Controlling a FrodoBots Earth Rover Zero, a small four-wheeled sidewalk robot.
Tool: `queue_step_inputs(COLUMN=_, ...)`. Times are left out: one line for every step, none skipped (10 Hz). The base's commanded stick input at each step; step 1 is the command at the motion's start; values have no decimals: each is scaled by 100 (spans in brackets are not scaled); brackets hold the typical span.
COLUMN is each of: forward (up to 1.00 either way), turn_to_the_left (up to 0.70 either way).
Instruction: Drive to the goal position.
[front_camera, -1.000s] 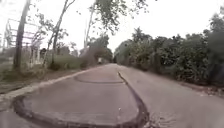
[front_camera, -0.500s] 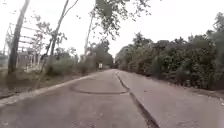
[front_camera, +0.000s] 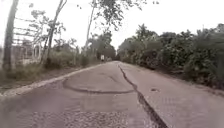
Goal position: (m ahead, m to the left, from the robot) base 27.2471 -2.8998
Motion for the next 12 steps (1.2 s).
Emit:
queue_step_inputs(forward=100, turn_to_the_left=0)
queue_step_inputs(forward=100, turn_to_the_left=0)
queue_step_inputs(forward=100, turn_to_the_left=0)
queue_step_inputs(forward=100, turn_to_the_left=0)
queue_step_inputs(forward=100, turn_to_the_left=0)
queue_step_inputs(forward=100, turn_to_the_left=0)
queue_step_inputs(forward=100, turn_to_the_left=0)
queue_step_inputs(forward=100, turn_to_the_left=0)
queue_step_inputs(forward=100, turn_to_the_left=-4)
queue_step_inputs(forward=100, turn_to_the_left=-40)
queue_step_inputs(forward=100, turn_to_the_left=-40)
queue_step_inputs(forward=100, turn_to_the_left=-40)
